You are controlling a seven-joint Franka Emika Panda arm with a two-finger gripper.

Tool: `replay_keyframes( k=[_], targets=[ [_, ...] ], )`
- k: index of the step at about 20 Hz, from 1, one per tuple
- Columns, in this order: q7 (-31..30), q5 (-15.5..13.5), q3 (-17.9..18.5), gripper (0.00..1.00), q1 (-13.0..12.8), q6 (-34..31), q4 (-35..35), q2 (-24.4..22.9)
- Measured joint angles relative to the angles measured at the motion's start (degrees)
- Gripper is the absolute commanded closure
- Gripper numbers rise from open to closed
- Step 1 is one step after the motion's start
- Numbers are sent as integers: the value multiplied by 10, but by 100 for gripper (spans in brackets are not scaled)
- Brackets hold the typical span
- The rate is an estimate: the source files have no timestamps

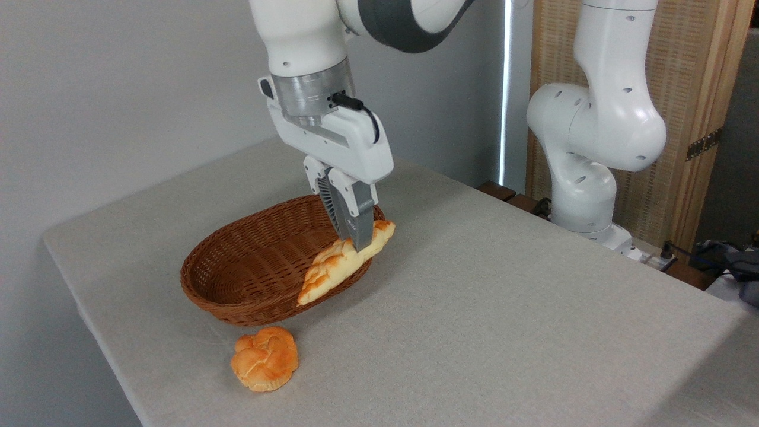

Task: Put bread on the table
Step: 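Carry the roll beside the basket and lower it onto the table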

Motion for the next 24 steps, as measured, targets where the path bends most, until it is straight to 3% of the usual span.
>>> replay_keyframes(
  k=[6, 10, 14, 24],
  targets=[
    [16, 0, 27, 67, 3, -11, -5, -1],
    [17, 0, 28, 44, 8, -9, -10, 11],
    [17, 0, 29, 41, 15, 9, -10, 25],
    [17, 43, 42, 7, 18, 11, -10, 30]
  ],
)
